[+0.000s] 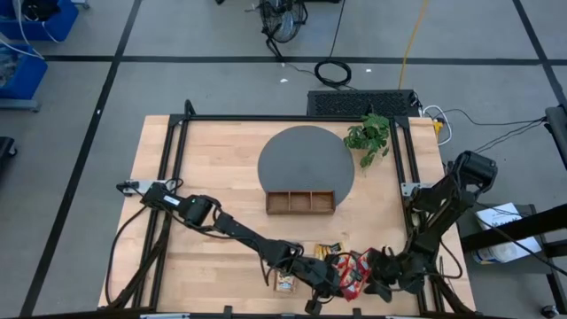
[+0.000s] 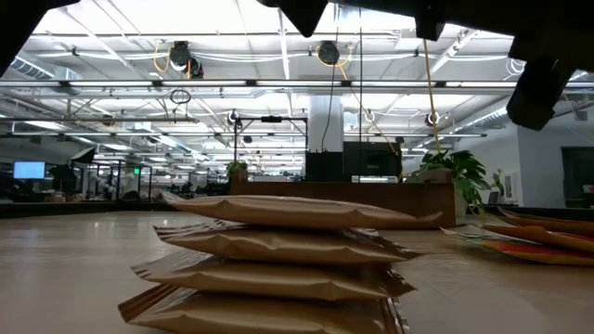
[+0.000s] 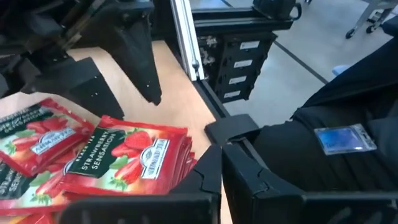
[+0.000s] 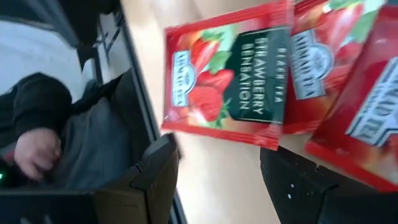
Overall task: Pick & Place Tea
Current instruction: Put the red tea bag into the right wooden organizer
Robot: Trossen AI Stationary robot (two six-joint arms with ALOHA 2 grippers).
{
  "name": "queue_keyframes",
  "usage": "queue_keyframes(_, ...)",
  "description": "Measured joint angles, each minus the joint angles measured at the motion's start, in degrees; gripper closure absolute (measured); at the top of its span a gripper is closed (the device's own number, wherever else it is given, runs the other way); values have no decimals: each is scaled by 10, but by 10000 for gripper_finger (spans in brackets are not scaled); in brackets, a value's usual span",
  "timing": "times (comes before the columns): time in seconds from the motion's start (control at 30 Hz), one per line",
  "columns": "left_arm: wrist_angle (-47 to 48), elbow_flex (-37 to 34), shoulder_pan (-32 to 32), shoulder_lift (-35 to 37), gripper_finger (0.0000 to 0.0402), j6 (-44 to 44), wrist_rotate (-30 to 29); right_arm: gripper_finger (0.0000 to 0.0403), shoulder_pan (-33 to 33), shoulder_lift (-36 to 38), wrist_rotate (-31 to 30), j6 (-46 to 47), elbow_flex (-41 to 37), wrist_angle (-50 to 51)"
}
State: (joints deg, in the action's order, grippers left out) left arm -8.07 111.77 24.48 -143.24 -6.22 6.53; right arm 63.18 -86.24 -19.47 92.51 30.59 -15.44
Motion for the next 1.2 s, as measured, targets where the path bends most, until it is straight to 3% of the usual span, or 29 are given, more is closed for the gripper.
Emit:
queue_keyframes(0.23,15,0,-6,0,384,15,-1,190,-4,0,-30,33,0,19)
queue_keyframes(0.57,66,0,-17,-1,391,7,-47,190,-5,1,-39,50,-1,52)
queue_keyframes(1.2,13,0,-27,-29,382,-1,-20,201,-6,1,-55,18,-1,48)
